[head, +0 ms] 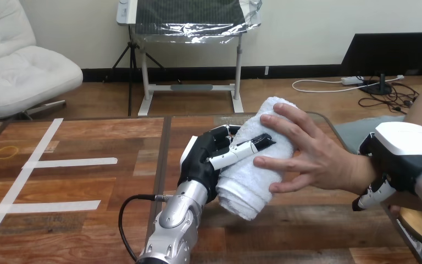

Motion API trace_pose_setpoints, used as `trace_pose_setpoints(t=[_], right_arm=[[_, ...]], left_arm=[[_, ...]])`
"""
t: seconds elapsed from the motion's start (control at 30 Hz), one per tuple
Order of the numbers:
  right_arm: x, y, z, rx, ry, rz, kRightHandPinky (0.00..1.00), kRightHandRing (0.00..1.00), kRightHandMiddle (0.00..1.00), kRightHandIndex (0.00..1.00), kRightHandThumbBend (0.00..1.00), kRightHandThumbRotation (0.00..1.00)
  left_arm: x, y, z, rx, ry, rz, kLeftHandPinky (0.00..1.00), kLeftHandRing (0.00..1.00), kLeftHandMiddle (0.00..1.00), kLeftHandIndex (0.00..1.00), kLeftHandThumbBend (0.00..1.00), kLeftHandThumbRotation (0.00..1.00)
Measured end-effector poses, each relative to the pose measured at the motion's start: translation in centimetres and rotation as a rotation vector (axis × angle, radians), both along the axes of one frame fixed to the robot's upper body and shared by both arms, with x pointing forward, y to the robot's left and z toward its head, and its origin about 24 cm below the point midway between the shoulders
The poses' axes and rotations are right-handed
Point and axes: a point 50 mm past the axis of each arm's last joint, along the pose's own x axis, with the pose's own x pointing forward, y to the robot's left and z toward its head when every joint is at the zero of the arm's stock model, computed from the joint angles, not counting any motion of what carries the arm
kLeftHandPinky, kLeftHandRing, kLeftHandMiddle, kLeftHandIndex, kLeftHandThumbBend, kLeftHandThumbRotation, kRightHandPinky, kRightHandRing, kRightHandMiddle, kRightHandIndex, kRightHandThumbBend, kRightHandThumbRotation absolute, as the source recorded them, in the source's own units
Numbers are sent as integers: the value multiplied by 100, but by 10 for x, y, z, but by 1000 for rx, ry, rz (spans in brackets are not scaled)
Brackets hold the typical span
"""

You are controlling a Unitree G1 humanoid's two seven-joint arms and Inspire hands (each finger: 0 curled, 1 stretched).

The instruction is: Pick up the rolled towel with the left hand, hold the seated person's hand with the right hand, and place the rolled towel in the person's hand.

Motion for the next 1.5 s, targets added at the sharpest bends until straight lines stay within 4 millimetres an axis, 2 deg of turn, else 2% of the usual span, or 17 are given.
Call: trace_pose_setpoints(t=[0.67, 1.1, 1.27, 1.33, 1.4, 1.5], right_arm=[[0, -1, 0, -3, -1, -6, 13, 21, 30, 35, 74, 0], [0, -1, 1, -3, -3, -8, 13, 21, 30, 36, 76, 0], [0, -1, 1, -8, -8, -8, 17, 26, 37, 41, 78, 0], [0, -1, 1, -11, -10, -8, 21, 31, 42, 45, 80, 0], [0, -1, 1, -15, -13, -8, 32, 44, 53, 55, 82, 0], [0, -2, 1, -19, -14, -8, 40, 52, 61, 62, 83, 0]], left_arm=[[0, -2, 0, 0, 9, -7, 25, 31, 37, 43, 69, 2], [0, -3, 0, -1, 7, -8, 26, 31, 37, 43, 68, 2], [0, -3, 1, -4, 6, -11, 26, 32, 38, 43, 68, 3], [0, -3, 1, -6, 6, -12, 27, 33, 39, 44, 67, 5], [0, -3, 1, -8, 5, -16, 30, 37, 43, 49, 67, 10], [0, -4, 1, -12, 4, -26, 32, 41, 47, 54, 67, 14]])
